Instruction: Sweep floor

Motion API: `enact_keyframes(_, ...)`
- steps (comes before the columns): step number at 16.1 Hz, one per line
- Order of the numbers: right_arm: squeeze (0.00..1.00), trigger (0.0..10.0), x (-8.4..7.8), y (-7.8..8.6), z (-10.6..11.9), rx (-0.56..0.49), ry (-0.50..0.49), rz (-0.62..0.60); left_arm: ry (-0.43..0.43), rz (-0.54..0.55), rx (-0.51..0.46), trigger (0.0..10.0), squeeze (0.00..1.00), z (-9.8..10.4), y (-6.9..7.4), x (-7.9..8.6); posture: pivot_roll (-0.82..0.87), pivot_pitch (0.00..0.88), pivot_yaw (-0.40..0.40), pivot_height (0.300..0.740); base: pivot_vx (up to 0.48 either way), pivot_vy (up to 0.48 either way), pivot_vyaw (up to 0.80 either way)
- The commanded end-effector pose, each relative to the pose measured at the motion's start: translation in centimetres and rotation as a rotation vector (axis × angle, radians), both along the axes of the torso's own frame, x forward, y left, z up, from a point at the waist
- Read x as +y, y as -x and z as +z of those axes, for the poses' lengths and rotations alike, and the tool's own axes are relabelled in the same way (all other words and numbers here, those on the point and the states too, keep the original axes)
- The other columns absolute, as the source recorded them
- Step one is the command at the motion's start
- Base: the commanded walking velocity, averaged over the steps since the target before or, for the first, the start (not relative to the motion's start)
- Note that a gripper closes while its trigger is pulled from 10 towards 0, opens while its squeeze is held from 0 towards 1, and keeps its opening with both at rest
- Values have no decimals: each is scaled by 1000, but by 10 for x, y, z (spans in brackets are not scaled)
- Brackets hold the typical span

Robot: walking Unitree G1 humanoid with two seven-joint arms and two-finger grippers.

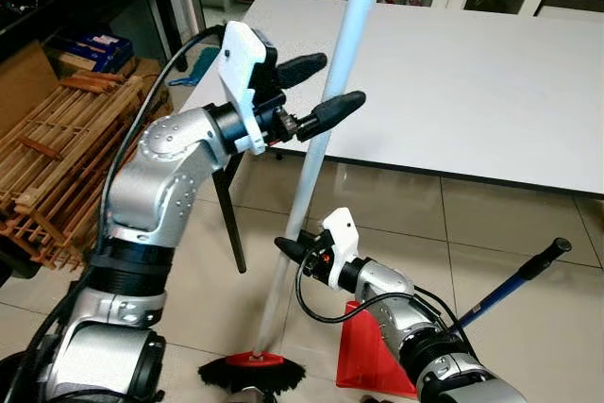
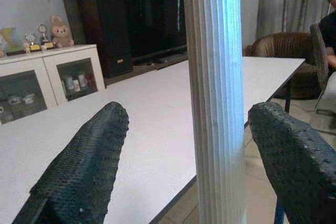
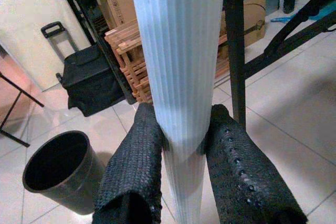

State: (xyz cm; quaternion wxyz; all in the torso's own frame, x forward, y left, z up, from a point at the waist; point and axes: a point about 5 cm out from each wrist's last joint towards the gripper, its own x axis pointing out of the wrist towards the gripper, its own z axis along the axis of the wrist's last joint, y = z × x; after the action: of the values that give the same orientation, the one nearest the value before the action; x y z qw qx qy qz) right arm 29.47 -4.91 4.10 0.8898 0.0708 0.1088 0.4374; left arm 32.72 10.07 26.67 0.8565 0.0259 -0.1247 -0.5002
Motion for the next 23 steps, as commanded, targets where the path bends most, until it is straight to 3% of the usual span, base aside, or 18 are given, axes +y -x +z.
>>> enact_keyframes(1, 0, 10000, -1, 2, -3, 17, 5, 0, -7, 5, 2, 10000, 1000, 0, 2, 5, 79, 56, 37, 740, 0, 0, 0)
enact_keyframes(2, 0, 10000, -1, 2, -3, 17, 8, 1, -22, 16, 5, 10000, 1000, -3, 2, 8, 80, 60, 36, 740, 0, 0, 0)
enact_keyframes(3, 0, 10000, -2, 1, -3, 16, 10, 1, -39, 22, 15, 10000, 0, -7, 3, 11, 82, 61, 34, 740, 0, 0, 0)
enact_keyframes(13, 0, 10000, -16, -9, 3, -5, 33, -26, -134, -36, 143, 10000, 0, -44, 21, 21, 85, 69, 24, 740, 0, 0, 0)
enact_keyframes(23, 0, 10000, -19, -12, 6, -14, 39, -31, -232, -51, 189, 10000, 0, -70, 30, 18, 84, 69, 15, 740, 0, 0, 0)
